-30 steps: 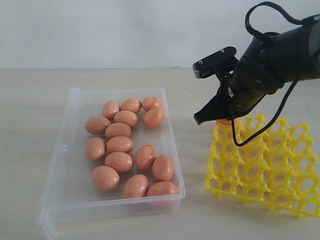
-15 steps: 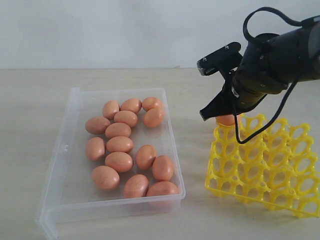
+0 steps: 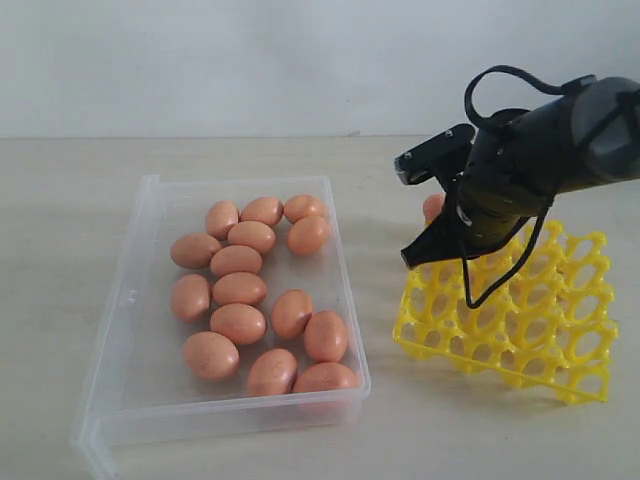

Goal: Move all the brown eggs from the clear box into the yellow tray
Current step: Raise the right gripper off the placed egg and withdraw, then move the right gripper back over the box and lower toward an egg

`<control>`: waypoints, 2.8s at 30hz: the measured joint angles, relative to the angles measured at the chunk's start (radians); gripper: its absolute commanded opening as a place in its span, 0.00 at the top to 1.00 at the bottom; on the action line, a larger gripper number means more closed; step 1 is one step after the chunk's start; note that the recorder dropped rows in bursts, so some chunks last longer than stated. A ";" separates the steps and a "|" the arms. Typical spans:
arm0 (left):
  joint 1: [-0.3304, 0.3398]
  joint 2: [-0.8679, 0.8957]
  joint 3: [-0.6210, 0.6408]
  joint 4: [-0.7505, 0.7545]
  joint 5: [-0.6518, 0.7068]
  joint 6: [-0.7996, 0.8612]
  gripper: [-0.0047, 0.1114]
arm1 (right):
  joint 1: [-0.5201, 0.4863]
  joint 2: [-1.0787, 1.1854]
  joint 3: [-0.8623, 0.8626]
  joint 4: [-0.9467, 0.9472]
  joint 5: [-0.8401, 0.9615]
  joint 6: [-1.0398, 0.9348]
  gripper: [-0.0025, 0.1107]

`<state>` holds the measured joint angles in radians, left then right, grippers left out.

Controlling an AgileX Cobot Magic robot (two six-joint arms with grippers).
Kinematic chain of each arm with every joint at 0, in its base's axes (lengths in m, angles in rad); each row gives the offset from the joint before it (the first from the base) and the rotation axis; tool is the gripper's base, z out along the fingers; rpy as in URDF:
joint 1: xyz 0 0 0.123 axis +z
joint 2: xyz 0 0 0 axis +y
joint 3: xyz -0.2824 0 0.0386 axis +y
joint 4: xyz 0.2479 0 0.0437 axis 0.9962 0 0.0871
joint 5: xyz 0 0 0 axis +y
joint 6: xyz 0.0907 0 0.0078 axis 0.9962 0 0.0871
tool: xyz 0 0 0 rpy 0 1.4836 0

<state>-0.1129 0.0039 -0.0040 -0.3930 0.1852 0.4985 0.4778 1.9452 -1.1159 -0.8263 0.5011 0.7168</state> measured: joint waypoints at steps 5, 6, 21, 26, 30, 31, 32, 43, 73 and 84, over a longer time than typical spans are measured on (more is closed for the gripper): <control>0.000 0.000 0.000 0.000 0.000 0.000 0.29 | 0.002 -0.127 0.002 -0.006 0.059 -0.018 0.98; 0.000 0.000 0.000 0.000 0.000 0.000 0.29 | 0.007 -0.166 0.002 -0.008 0.049 -0.018 0.98; 0.000 0.000 0.000 0.000 0.000 0.000 0.29 | 0.091 -0.457 0.381 0.200 -0.821 -0.084 0.97; 0.000 0.000 0.000 0.000 0.000 0.000 0.29 | 0.092 -0.394 0.364 0.005 -0.789 0.123 0.68; 0.000 0.000 0.000 0.000 0.000 0.000 0.29 | 0.092 -0.324 0.316 -0.456 -0.724 0.561 0.56; 0.000 0.000 0.000 0.000 0.000 0.000 0.29 | 0.092 -0.313 0.304 -0.600 -0.735 0.672 0.57; 0.000 0.000 0.000 0.000 0.000 0.000 0.29 | 0.092 -0.300 0.284 -0.710 -0.763 0.801 0.58; 0.000 0.000 0.000 0.000 0.000 0.000 0.29 | 0.092 -0.178 0.124 -0.905 -0.901 1.030 0.58; 0.000 0.000 0.000 0.000 0.000 0.000 0.29 | 0.275 -0.001 -0.094 -0.915 -0.686 0.361 0.58; 0.000 0.000 0.000 0.000 0.000 0.000 0.29 | 0.274 0.095 -0.099 -0.917 -0.715 0.393 0.55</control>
<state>-0.1129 0.0039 -0.0040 -0.3930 0.1852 0.4985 0.7521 2.0402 -1.2146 -1.7437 -0.2135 1.1103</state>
